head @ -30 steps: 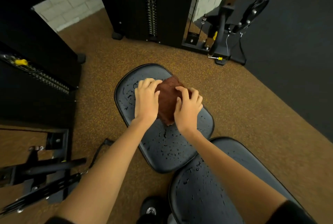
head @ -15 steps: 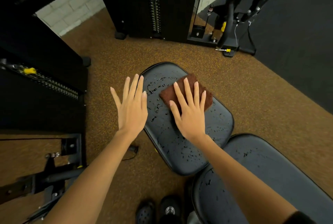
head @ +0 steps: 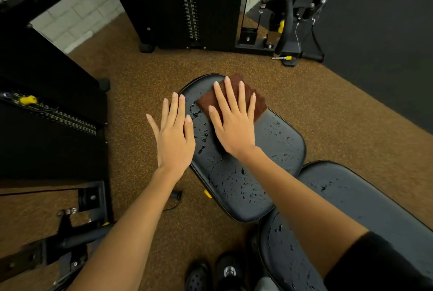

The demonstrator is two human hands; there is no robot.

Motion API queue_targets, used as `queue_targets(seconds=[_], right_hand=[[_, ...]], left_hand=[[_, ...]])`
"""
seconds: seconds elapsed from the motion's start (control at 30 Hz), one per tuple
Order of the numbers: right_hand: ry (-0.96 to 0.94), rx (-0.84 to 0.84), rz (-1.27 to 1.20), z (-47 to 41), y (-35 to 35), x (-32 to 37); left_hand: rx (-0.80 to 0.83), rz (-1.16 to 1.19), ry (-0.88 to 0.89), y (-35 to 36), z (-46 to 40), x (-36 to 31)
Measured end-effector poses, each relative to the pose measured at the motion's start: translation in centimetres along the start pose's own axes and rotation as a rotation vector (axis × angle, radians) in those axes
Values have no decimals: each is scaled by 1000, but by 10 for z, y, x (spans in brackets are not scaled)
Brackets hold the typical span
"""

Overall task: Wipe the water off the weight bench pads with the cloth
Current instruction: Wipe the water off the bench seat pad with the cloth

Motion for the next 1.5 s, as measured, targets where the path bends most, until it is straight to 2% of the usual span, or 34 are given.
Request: queue_targets(seconds=[0.17, 0.3, 0.47, 0.67, 0.77, 0.93, 1.1, 1.3, 1.5], right_hand=[[-123, 27, 16, -1, 1, 17], [-261, 56, 48, 31, 4, 2], [-170, 73, 61, 41, 3, -29], [19, 17, -25, -1, -7, -13], [40, 10, -49, -24, -12, 2], [-160, 42, -12, -40, -11, 35], [-314, 28, 34, 10, -2, 22], [-221, 43, 40, 20, -5, -10], [-25, -10, -88, -21, -12, 12]], left_hand=[[8, 11, -9, -3, 0, -1], [10, 58, -34, -5, 0, -4], [28, 102, -7, -9, 0, -2], [33, 134, 9, -9, 0, -2], [33, 149, 8, -9, 1, -3], [42, 154, 21, -10, 2, -5], [40, 219, 26, -13, 3, -5], [29, 226, 21, -13, 4, -7], [28, 255, 18, -13, 4, -8]])
Point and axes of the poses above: each hand's wrist, its own z-axis away from the middle knuckle, its own y-axis out of the palm, x = y × z, the point moved 5 cm from there along -z, towards the middle knuckle, and after that the axes turned 15 degrees about x, right-handed, at the moved point
